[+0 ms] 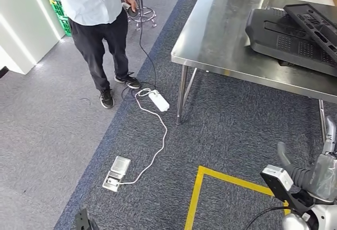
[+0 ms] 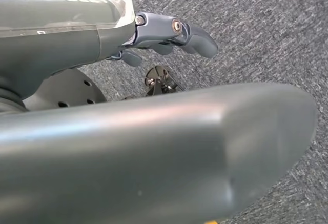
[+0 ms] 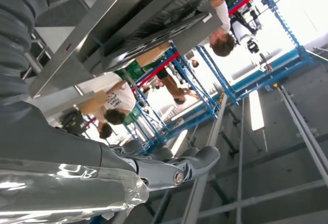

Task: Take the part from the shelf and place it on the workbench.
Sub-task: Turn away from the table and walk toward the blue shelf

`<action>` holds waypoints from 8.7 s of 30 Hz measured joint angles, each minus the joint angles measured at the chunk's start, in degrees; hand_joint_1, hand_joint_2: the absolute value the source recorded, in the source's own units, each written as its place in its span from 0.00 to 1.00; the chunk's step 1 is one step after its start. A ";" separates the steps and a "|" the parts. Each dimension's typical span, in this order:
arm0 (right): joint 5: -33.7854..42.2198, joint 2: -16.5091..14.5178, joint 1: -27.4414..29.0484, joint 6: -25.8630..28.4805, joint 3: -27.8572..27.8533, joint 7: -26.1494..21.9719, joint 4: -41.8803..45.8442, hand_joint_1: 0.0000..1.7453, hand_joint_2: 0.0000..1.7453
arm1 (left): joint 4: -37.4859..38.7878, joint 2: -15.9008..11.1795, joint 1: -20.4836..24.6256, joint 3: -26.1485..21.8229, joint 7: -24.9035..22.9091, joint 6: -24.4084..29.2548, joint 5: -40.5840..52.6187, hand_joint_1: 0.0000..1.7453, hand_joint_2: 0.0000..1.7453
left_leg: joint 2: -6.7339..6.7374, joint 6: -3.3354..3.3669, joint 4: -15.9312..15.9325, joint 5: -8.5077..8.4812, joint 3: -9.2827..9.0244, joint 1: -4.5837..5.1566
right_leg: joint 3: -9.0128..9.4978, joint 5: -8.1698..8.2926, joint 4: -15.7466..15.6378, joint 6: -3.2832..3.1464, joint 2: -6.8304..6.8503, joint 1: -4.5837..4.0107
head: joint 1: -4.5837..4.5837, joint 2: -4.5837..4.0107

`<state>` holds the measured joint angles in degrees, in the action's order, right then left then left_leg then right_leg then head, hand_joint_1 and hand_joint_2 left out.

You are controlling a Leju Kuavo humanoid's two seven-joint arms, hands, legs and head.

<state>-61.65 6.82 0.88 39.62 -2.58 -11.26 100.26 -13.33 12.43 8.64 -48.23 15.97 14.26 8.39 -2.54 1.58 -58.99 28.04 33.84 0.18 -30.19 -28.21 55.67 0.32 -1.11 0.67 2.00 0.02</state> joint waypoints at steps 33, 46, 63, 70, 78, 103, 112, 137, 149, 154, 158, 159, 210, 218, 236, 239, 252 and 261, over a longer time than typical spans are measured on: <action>-0.17 0.28 0.26 0.17 0.24 0.58 -0.43 0.00 1.00 | 0.00 -0.08 0.10 0.00 -0.09 0.11 -0.01 0.00 0.00 | 1.04 -1.08 -7.73 4.11 3.87 -0.41 | -0.31 -0.04 0.31 -0.35 1.04 0.42 | 0.20 0.00; -0.09 0.33 0.03 0.21 0.48 0.64 -0.63 0.00 1.00 | 0.00 -0.13 -0.04 -0.01 -0.09 0.15 0.00 0.00 0.00 | 3.91 0.66 0.80 -0.15 -0.90 -0.46 | -0.72 -2.01 2.33 2.15 4.19 0.33 | 0.11 0.00; -0.09 0.61 -0.22 0.14 0.50 0.71 -0.93 0.00 1.00 | 0.00 -0.13 0.08 -0.01 -0.10 0.22 0.00 0.00 0.00 | 0.32 -1.00 -4.71 2.79 2.20 -0.24 | -0.38 0.06 0.34 0.09 0.68 0.64 | 0.43 0.00; -0.33 0.60 -0.53 -0.15 0.61 0.68 -1.38 0.00 1.00 | 0.00 -0.15 0.07 -0.01 -0.11 0.11 0.00 0.00 0.00 | 3.86 -1.90 -5.40 1.76 1.32 -0.91 | -0.20 -0.14 0.51 0.44 4.33 0.51 | 0.52 0.00; -0.53 0.76 -0.98 -0.21 0.85 0.68 -1.42 0.00 1.00 | 0.00 -0.04 0.14 0.01 -0.08 0.07 0.00 0.00 0.00 | 3.72 0.84 0.74 -0.28 -0.77 -0.52 | -1.86 -4.32 5.61 2.76 3.21 0.60 | 0.41 0.00; -0.89 0.91 -0.48 -0.19 1.04 0.70 -1.91 0.00 1.00 | 0.00 -0.03 0.20 -0.01 -0.19 0.13 -0.02 0.00 0.00 | 6.11 -1.41 -0.01 -0.05 -0.19 -0.69 | 0.20 -1.05 0.92 1.19 5.44 0.05 | 0.52 0.00; -0.20 -0.65 2.16 0.13 0.97 -0.57 -1.86 0.00 1.00 | 0.00 -0.02 -0.12 -0.04 0.18 0.50 0.00 0.00 0.00 | 1.52 1.25 0.23 -0.61 0.18 -0.29 | -6.70 -9.75 17.61 2.24 1.66 0.41 | 0.43 0.00; 13.78 -11.18 3.38 -3.82 -44.60 -19.57 -41.30 0.00 1.00 | 0.00 -0.29 -2.00 -3.95 0.49 2.96 0.00 0.00 0.00 | 3.91 -0.05 0.37 0.58 -0.92 -0.53 | 1.48 -2.30 0.64 2.23 6.27 0.41 | 0.57 0.00; 5.40 -11.14 -1.29 -2.63 -58.38 0.64 -78.26 0.00 1.00 | 0.00 -0.26 -2.12 -4.82 0.71 3.75 0.00 0.00 0.00 | -2.30 0.73 0.32 0.38 -1.19 -0.04 | 0.02 -2.05 2.45 1.19 -2.85 0.51 | 0.51 0.00; 4.34 -11.68 -2.00 -4.82 -59.53 5.37 -81.85 0.00 1.00 | 0.00 -0.34 -2.20 -4.94 0.40 4.30 0.01 0.00 0.00 | -2.05 -0.87 -1.69 1.76 0.16 -0.31 | 0.63 -1.78 0.92 -0.13 -0.87 0.55 | 0.66 0.00; 4.04 -11.93 -1.94 -5.52 -60.01 6.69 -83.46 0.00 1.00 | 0.00 -0.37 -2.11 -4.96 0.36 4.46 0.01 0.00 0.00 | 1.50 -1.91 -15.14 8.13 6.25 -0.67 | 0.85 -1.82 0.72 -0.67 2.17 0.40 | 0.82 0.00; 4.03 -11.96 -1.97 -5.54 -60.12 6.75 -83.70 0.00 1.00 | 0.00 -0.37 -2.12 -4.97 0.36 4.48 0.00 0.00 0.00 | 1.70 -2.06 -16.11 8.00 6.65 -0.80 | 0.90 -1.89 0.73 -0.64 2.88 0.38 | 0.82 0.00; -2.73 -14.68 -3.79 -14.80 -59.30 9.93 -86.49 0.00 1.00 | 0.00 -0.25 -2.06 -5.58 1.11 4.03 0.01 0.00 0.00 | -1.70 0.79 0.28 0.74 -1.77 0.33 | -0.08 -2.15 3.44 -0.10 -2.45 -0.23 | 0.59 0.00; -3.63 -14.90 -3.85 -14.90 -58.95 10.23 -86.53 0.00 1.00 | 0.00 -0.33 -2.07 -5.78 0.99 4.28 0.01 0.00 0.00 | 1.11 -1.49 -11.29 6.89 4.25 -0.18 | 0.64 -1.67 0.84 -1.03 1.37 0.11 | 0.72 0.00; -4.45 -15.04 -4.05 -15.14 -58.42 9.86 -86.69 0.00 1.00 | 0.00 -0.43 -2.14 -5.84 1.28 4.48 0.01 0.00 0.00 | 0.97 0.75 0.55 0.33 -1.36 -0.11 | -5.83 -10.03 17.90 1.34 1.37 0.34 | 0.45 0.00; -4.70 -14.97 -3.91 -15.17 -58.32 9.87 -86.70 0.00 1.00 | 0.00 -0.36 -2.10 -5.83 1.27 4.45 0.01 0.00 0.00 | -1.08 0.67 0.47 0.35 -1.63 -0.01 | -1.75 -3.53 7.42 0.60 -1.38 0.25 | 0.45 0.00; -5.09 -14.91 -3.93 -15.30 -57.91 10.39 -86.71 0.00 1.00 | 0.00 -0.42 -2.04 -5.85 1.23 4.34 0.00 0.00 0.00 | 2.05 -2.51 -13.33 5.58 5.49 -1.03 | 0.92 -2.06 0.85 -0.76 3.39 0.35 | 0.79 0.00; -5.38 -14.99 -4.33 -15.47 -57.76 10.61 -86.71 0.00 1.00 | 0.00 -0.43 -2.17 -5.91 1.24 4.27 0.00 0.00 0.00 | 4.84 -0.03 0.54 0.52 -1.11 -0.30 | 1.47 -5.22 3.17 1.75 4.72 0.43 | 0.66 0.00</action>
<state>-67.03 -8.17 -3.46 24.14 -60.34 -0.65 13.55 -13.33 12.00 6.47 -54.14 17.21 18.53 8.39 2.30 1.55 -58.45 28.55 32.73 -0.12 -28.72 -33.43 58.84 2.07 3.61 1.10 2.66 0.02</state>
